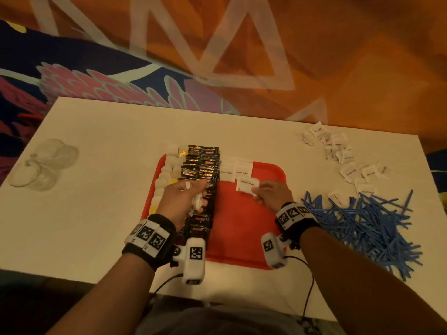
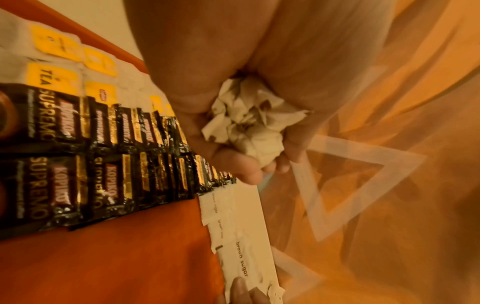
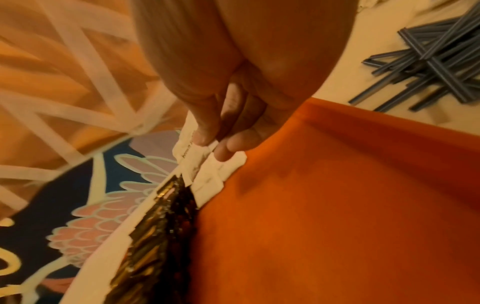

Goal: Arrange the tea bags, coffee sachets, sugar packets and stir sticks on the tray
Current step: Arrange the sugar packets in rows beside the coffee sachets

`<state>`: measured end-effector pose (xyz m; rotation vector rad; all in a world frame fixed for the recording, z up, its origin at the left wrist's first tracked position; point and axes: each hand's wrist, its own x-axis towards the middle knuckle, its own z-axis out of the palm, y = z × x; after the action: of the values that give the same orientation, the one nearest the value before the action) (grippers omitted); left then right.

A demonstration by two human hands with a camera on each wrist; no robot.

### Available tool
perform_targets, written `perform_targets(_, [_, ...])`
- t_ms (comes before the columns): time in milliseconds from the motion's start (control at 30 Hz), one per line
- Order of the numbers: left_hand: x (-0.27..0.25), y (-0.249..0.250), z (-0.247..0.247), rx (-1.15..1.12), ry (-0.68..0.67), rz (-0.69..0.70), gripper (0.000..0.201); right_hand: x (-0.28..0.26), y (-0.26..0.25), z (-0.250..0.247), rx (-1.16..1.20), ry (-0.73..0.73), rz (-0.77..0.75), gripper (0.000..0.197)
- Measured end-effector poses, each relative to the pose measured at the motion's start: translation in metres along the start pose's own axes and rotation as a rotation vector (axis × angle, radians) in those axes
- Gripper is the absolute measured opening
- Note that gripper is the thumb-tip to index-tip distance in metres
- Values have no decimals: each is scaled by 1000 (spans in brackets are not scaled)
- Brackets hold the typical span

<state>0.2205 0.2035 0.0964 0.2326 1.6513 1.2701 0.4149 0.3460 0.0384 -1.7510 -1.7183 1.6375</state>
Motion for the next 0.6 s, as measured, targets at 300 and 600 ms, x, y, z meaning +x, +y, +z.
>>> perform_targets(300, [5,-16,-31,-32,43,-43,18,61,1,21,-93,-18,68,25])
perform_targets(600, [12,-21,-41,-83,32,-67,17,81,5,37,-310,203,82,19])
